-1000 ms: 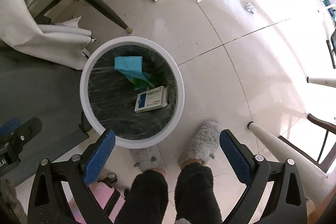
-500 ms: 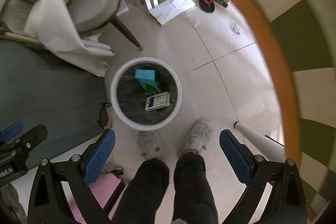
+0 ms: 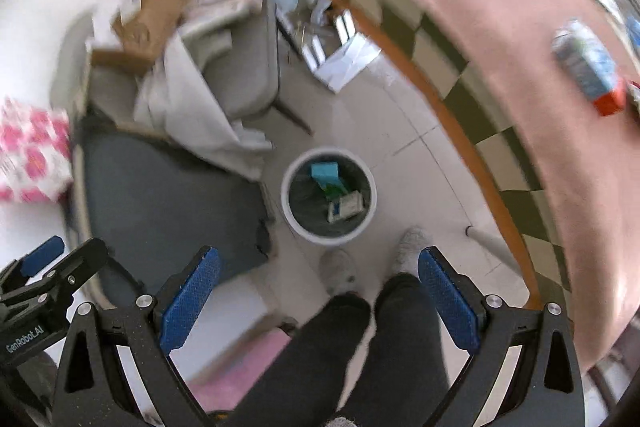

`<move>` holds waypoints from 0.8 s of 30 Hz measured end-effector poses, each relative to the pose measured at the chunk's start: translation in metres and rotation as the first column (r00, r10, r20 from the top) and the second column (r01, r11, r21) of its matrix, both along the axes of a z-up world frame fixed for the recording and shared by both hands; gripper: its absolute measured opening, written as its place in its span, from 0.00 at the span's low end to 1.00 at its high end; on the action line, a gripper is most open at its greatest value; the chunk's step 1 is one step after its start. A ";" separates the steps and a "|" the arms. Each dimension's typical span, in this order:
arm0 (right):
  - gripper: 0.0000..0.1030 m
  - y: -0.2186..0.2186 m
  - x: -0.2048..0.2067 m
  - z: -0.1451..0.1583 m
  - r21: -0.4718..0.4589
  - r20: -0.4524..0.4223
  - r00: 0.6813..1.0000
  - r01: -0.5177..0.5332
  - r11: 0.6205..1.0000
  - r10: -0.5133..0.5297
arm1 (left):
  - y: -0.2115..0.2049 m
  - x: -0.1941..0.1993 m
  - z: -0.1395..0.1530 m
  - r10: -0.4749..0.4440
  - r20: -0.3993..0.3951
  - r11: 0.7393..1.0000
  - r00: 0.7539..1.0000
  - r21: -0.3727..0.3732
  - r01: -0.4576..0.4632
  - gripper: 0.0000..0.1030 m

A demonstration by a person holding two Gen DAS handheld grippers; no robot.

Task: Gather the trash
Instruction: 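Grasp the milk carton with left tool while right tool grasps toothpaste box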

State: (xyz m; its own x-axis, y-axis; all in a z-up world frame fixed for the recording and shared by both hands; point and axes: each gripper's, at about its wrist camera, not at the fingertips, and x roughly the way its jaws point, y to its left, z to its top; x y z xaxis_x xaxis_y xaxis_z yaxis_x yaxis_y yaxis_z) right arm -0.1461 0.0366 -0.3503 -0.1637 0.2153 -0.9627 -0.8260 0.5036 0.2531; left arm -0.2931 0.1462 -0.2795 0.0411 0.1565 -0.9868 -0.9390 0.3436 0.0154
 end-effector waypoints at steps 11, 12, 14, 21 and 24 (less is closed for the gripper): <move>0.98 -0.085 0.205 0.094 0.093 0.073 0.916 0.387 0.917 -0.394 | 0.017 0.187 0.057 -0.228 0.118 0.973 0.966 0.060 0.223 1.00; 0.98 -0.101 0.235 0.096 0.092 0.084 0.895 0.430 0.898 -0.438 | 0.016 0.204 0.053 -0.241 0.125 0.970 0.962 0.045 0.237 1.00; 0.98 -0.121 0.280 0.092 0.072 0.102 0.865 0.485 0.871 -0.490 | 0.012 0.251 0.041 -0.251 0.135 0.967 0.959 -0.015 0.255 1.00; 0.98 -0.177 0.427 0.054 -0.010 0.156 0.800 0.588 0.809 -0.579 | 0.001 0.365 -0.027 -0.072 0.179 0.933 0.981 -0.337 0.130 1.00; 0.98 -0.185 0.475 0.031 -0.044 0.179 0.788 0.604 0.796 -0.589 | -0.005 0.397 -0.059 0.037 0.161 0.894 0.986 -0.446 0.039 0.99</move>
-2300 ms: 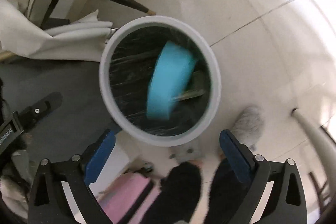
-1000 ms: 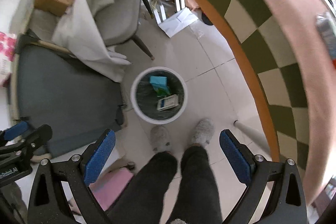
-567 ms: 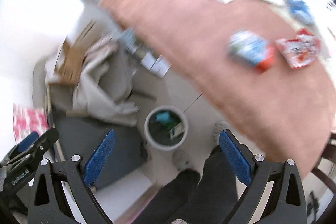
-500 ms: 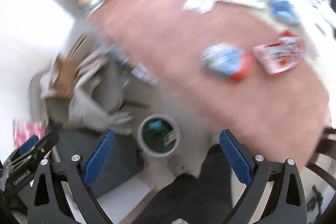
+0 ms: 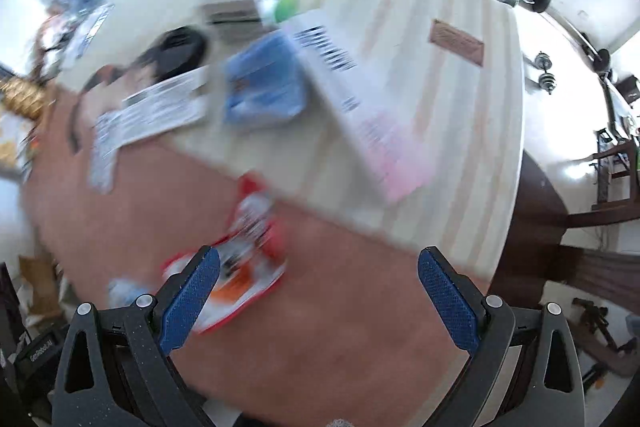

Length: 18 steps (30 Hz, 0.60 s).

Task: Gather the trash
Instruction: 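Grasp the milk carton with left tool while right tool grasps toothpaste box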

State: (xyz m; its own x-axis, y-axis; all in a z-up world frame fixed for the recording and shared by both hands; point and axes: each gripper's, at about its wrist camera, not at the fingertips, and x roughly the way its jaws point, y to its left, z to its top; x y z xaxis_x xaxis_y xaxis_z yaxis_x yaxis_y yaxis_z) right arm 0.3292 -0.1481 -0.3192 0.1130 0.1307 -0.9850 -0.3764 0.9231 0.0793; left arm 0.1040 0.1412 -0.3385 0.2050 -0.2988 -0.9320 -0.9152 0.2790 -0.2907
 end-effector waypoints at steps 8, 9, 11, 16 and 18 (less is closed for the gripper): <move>0.98 0.001 0.090 -0.054 -0.036 -0.023 0.999 0.025 0.999 -0.026 | -0.008 0.044 -0.030 0.024 -0.067 1.000 0.997 0.015 -0.023 0.52; 0.98 0.004 0.097 -0.062 -0.033 -0.031 0.999 0.018 0.999 -0.019 | -0.010 0.052 -0.025 -0.029 -0.076 0.998 0.997 0.059 0.033 0.52; 0.97 0.011 0.107 -0.073 -0.025 -0.047 0.999 -0.004 1.000 0.002 | -0.016 0.072 -0.017 -0.150 -0.112 0.974 0.982 0.157 0.166 0.52; 0.60 0.020 0.115 -0.091 0.008 -0.079 0.996 -0.051 0.999 0.051 | -0.026 0.102 -0.014 -0.313 -0.196 0.898 0.929 0.257 0.357 0.50; 0.58 0.010 0.112 -0.091 0.026 -0.092 0.995 -0.022 0.999 0.025 | -0.028 0.106 -0.017 -0.313 -0.198 0.902 0.929 0.243 0.356 0.50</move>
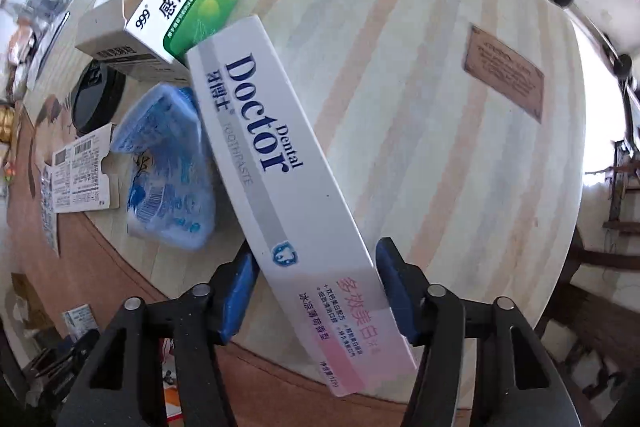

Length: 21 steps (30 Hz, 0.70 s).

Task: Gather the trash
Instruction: 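Grasp the milk carton with left tool while right tool grasps toothpaste box, then carry the milk carton and toothpaste box with both tools to the bin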

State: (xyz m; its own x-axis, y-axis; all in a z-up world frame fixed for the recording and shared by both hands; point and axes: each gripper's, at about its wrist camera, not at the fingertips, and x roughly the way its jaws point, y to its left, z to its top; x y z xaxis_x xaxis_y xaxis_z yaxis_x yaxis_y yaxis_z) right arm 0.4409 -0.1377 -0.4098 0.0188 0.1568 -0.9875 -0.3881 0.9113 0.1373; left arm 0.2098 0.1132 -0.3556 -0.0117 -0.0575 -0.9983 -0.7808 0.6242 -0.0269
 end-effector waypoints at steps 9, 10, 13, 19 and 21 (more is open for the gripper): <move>0.60 -0.049 -0.041 -0.016 -0.087 -0.143 0.989 0.023 0.996 -0.035 | -0.010 -0.001 -0.007 -0.018 -0.016 1.000 1.000 0.006 0.019 0.46; 0.60 -0.048 -0.041 -0.016 -0.096 -0.124 0.992 0.018 0.995 -0.030 | -0.006 0.002 -0.005 -0.024 -0.015 1.000 1.000 0.006 0.024 0.45; 0.61 -0.038 -0.036 -0.013 -0.137 -0.040 0.999 -0.007 0.991 0.002 | -0.011 0.011 -0.003 -0.043 -0.025 0.999 0.999 0.023 0.044 0.45; 0.52 -0.025 -0.032 -0.015 -0.129 0.027 0.999 -0.036 0.991 0.040 | -0.023 0.018 0.005 -0.070 -0.007 0.996 0.998 0.050 0.070 0.44; 0.51 -0.027 -0.036 -0.011 -0.127 0.044 0.998 -0.033 0.991 0.039 | -0.022 0.007 0.020 -0.081 0.006 0.995 0.997 0.064 0.081 0.44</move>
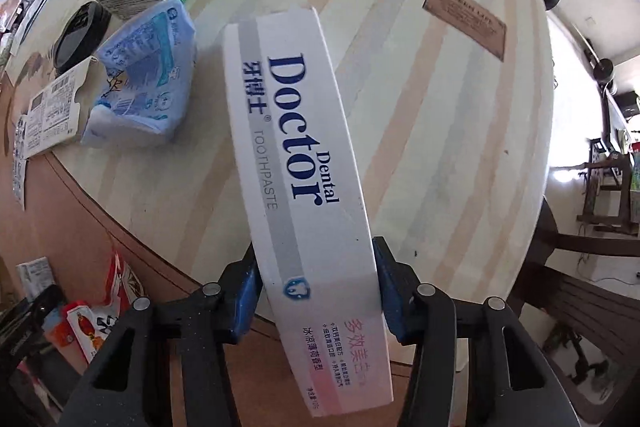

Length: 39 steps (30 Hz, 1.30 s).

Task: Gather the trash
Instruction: 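Carry the milk carton and toothpaste box with both tools to the bin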

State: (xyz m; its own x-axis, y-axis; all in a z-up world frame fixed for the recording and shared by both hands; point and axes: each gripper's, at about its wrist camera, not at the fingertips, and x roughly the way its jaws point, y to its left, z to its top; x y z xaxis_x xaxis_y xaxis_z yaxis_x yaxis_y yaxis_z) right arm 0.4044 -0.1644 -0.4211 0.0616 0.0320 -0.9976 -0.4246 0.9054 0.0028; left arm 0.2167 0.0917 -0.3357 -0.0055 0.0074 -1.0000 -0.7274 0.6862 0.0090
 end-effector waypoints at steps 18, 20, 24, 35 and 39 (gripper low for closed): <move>0.49 0.055 -0.150 0.155 0.238 0.138 0.982 -0.158 0.958 0.128 | 0.015 -0.111 0.125 -0.011 0.261 0.996 0.965 0.092 -0.014 0.44; 0.49 0.072 -0.181 0.166 0.246 0.161 0.973 -0.200 0.948 0.164 | 0.023 -0.141 0.132 0.003 0.289 0.995 0.957 0.095 -0.032 0.44; 0.49 0.101 -0.245 0.168 0.243 0.168 0.958 -0.268 0.932 0.232 | 0.038 -0.198 0.137 0.032 0.313 0.992 0.949 0.109 -0.069 0.44; 0.49 0.170 -0.449 0.089 0.200 0.047 0.897 -0.439 0.876 0.439 | 0.069 -0.377 0.062 0.226 0.228 0.971 0.947 0.028 -0.238 0.44; 0.49 0.190 -0.501 0.025 0.158 -0.045 0.854 -0.507 0.848 0.519 | 0.082 -0.423 -0.016 0.338 0.154 0.940 0.928 -0.097 -0.326 0.44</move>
State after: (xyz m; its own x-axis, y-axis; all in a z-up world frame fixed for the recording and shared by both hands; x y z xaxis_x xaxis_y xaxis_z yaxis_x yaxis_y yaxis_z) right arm -0.0968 0.0256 -0.3960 -0.0837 0.1706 -0.9818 -0.8208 0.5468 0.1650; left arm -0.2063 0.1739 -0.3519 0.1703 -0.0347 -0.9848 -0.9008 0.3996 -0.1699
